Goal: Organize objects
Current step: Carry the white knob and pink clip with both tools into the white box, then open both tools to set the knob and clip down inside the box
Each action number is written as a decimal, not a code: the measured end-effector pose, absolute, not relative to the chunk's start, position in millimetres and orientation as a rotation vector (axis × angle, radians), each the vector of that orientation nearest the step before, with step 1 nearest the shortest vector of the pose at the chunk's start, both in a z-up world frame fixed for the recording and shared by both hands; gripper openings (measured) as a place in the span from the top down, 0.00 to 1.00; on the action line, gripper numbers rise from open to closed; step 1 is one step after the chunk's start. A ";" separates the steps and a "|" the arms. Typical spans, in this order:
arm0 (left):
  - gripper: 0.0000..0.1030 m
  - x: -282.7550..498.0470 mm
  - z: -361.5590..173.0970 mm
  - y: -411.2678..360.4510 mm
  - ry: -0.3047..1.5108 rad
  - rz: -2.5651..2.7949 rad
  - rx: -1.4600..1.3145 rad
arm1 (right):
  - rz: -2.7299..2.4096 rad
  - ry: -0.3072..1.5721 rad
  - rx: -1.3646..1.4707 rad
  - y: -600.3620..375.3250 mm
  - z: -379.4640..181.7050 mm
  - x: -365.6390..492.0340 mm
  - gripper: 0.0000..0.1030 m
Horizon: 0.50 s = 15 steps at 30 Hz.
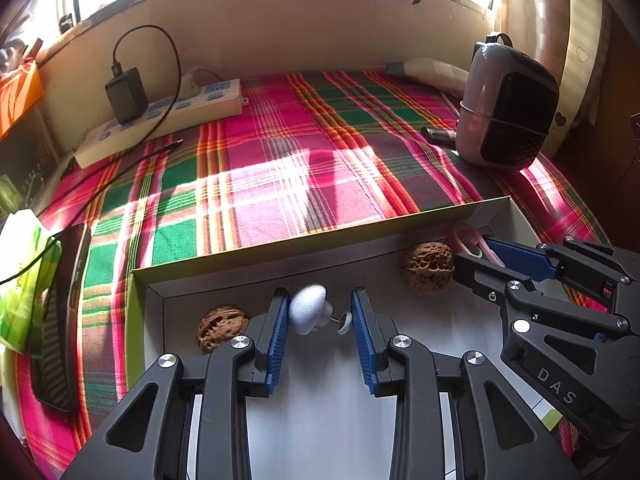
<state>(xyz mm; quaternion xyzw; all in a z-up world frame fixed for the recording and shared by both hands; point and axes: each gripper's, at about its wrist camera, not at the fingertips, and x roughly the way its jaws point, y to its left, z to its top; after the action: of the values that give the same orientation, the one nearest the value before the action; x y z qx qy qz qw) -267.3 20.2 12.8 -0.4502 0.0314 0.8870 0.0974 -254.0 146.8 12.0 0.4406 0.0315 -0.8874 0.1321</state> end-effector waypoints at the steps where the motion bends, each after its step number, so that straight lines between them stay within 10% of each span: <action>1: 0.72 -267.4 11.5 20.1 0.095 2.628 -1.334 | -2.576 0.093 1.279 146.8 12.1 -253.9 0.76; 15: 0.71 -267.7 10.5 19.4 0.099 2.631 -1.348 | -2.573 0.090 1.291 147.4 12.3 -252.2 0.75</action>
<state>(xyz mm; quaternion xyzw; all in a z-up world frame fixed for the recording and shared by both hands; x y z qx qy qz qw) -267.7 19.4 10.5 -0.4540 0.0333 0.8856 0.0918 -252.2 147.4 12.3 0.4446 0.0309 -0.8857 0.1304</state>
